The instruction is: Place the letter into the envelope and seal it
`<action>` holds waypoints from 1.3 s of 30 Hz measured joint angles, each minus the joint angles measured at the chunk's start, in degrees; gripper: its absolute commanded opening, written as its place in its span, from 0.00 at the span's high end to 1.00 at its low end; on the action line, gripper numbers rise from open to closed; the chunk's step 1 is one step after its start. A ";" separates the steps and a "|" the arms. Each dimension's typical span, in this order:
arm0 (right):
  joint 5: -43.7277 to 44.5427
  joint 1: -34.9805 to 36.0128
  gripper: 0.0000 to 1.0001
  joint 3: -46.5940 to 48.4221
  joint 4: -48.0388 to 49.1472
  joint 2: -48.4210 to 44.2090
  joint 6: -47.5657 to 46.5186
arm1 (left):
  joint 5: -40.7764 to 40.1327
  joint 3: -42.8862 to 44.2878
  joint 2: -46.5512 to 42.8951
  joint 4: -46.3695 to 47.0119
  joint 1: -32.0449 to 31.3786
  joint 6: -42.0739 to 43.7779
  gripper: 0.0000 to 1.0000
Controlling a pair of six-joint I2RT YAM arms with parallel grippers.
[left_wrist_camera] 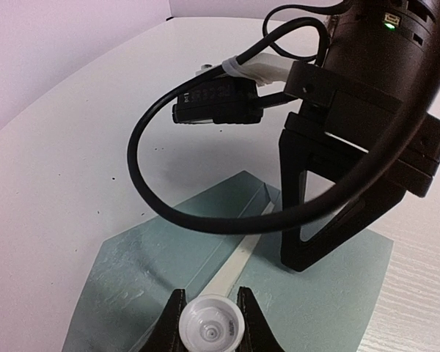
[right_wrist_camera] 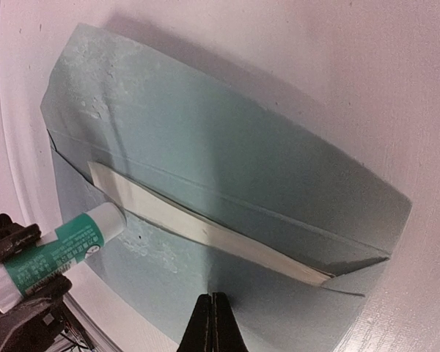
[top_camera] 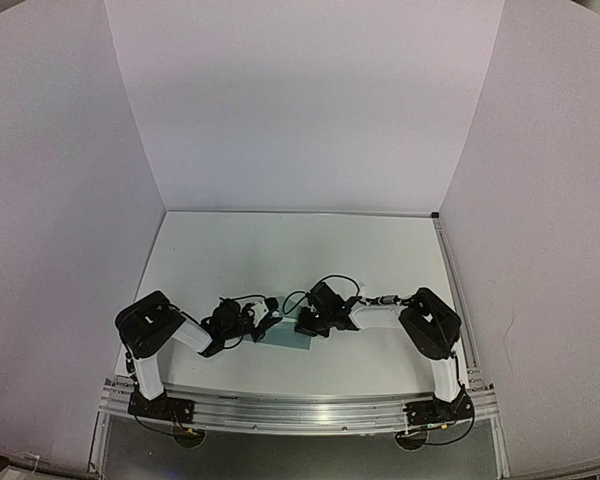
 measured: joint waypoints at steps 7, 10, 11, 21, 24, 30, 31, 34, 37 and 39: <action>0.00 0.00 1.00 0.00 0.00 0.00 0.02 | -2.03 -3.24 -2.29 0.47 0.51 0.51 1.00; 0.00 0.00 1.00 0.00 0.00 0.00 0.02 | -2.80 -3.63 -2.80 0.17 0.86 0.48 1.00; 0.00 0.00 1.00 0.00 0.00 0.00 0.02 | -2.91 -3.61 -2.86 0.03 0.99 0.46 1.00; -0.07 0.00 1.00 0.00 -0.10 0.00 0.02 | 2.80 -1.22 -6.34 -5.76 2.25 -4.34 1.00; -0.09 0.00 1.00 0.00 -0.11 0.00 0.02 | 5.37 0.73 -7.07 -5.68 2.13 -6.87 1.00; -0.14 0.00 1.00 0.07 -0.20 0.00 0.02 | 8.34 1.92 -4.91 -3.54 1.45 -7.88 1.00; -0.16 0.00 1.00 0.09 -0.22 0.00 0.01 | 8.64 1.92 -4.23 -3.62 1.37 -7.87 1.00; -0.17 0.00 1.00 0.14 -0.33 0.00 0.00 | 10.04 1.92 -2.48 -3.92 1.02 -7.74 1.00; -0.20 0.00 1.00 0.18 -0.42 0.00 -0.02 | 10.95 1.90 -1.38 -4.15 0.39 -7.32 1.00; -0.20 0.00 1.00 0.29 -0.50 0.06 -0.03 | 10.94 1.90 -0.81 -4.14 -0.07 -6.85 1.00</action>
